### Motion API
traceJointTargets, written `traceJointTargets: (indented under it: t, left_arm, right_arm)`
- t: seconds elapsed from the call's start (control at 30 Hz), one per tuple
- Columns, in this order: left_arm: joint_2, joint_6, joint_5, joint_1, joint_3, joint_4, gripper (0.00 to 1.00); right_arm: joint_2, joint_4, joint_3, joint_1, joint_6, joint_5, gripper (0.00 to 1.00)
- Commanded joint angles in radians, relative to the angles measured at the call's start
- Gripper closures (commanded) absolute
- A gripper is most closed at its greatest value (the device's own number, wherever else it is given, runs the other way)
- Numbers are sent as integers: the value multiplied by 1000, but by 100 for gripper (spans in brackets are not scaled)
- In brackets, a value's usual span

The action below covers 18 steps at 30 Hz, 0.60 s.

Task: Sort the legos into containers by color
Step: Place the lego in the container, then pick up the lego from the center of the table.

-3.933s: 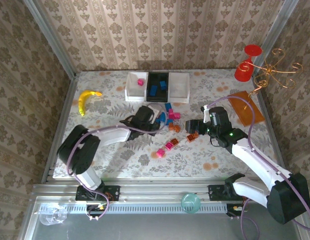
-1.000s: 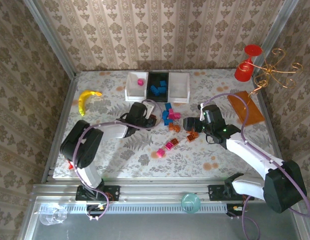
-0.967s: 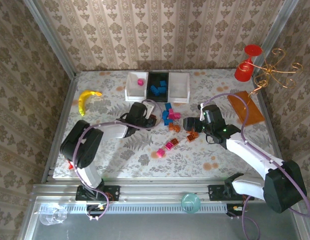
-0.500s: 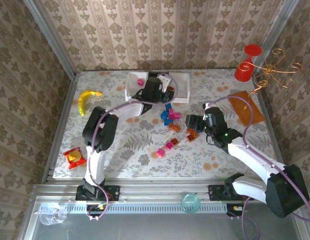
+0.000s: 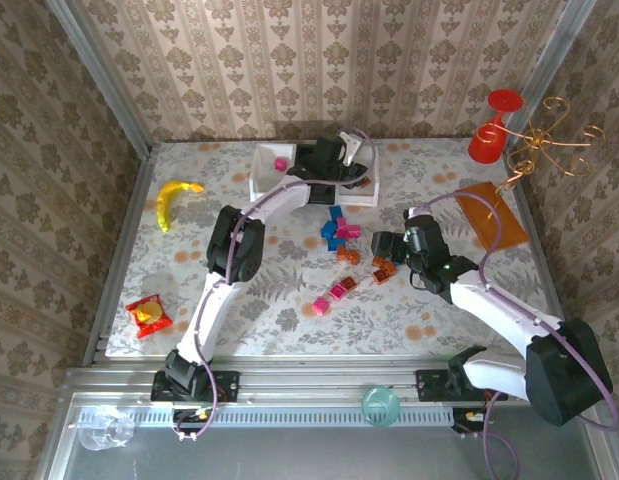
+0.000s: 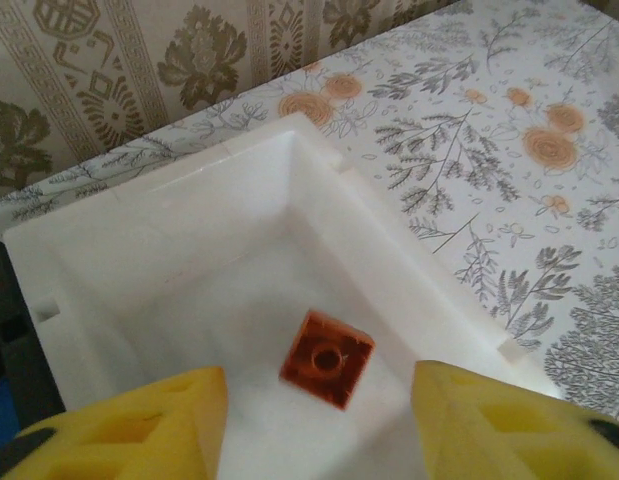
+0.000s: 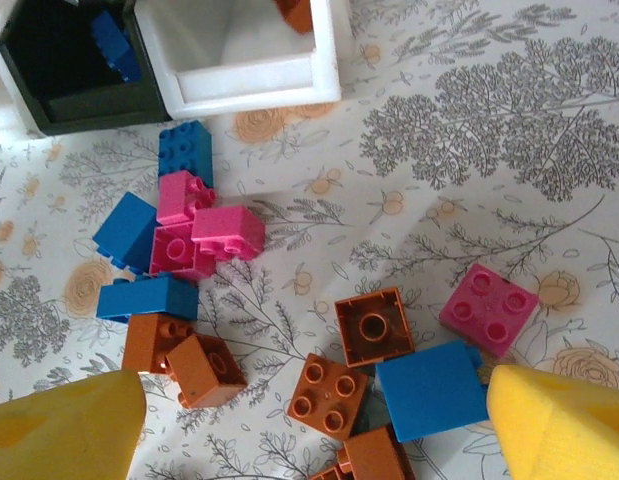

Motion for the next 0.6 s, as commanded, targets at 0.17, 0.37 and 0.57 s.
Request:
traceJointTargets:
  t: [0.17, 0.37, 0.57]
  left_arm:
    - [-492, -47, 20, 10, -490, 105, 36]
    - [-875, -140, 33, 48, -1021, 206, 32]
    - [-1110, -147, 22, 76, -1266, 147, 30]
  right_arm:
    - [92, -99, 99, 83, -92, -53, 18]
    - [288, -215, 237, 168, -188, -49, 28]
    - [457, -350, 368, 189, -264, -14, 33]
